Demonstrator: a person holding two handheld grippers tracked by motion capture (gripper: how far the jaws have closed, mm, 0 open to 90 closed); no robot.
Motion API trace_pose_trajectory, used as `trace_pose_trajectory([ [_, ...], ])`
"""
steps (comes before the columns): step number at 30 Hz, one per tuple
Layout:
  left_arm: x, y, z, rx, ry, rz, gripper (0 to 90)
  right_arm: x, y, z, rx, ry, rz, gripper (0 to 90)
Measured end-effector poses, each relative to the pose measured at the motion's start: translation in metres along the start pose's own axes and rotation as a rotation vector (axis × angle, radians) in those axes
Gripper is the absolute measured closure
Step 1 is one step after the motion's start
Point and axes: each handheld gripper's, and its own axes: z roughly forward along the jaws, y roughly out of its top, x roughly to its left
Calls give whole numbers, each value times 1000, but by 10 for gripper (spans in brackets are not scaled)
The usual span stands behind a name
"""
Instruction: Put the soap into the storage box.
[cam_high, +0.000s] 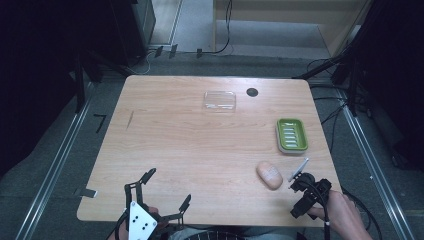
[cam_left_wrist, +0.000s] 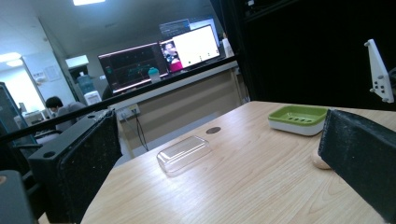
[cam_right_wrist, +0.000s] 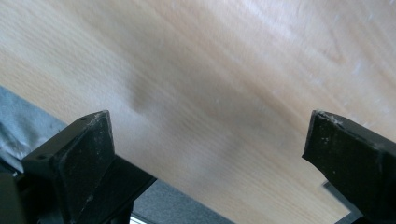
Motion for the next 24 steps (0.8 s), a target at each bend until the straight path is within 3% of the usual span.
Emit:
trace_pose_trajectory([
  [24,2,-1,-1,-4,5,-6,0,9,46,-13,-34,25,-52,7],
])
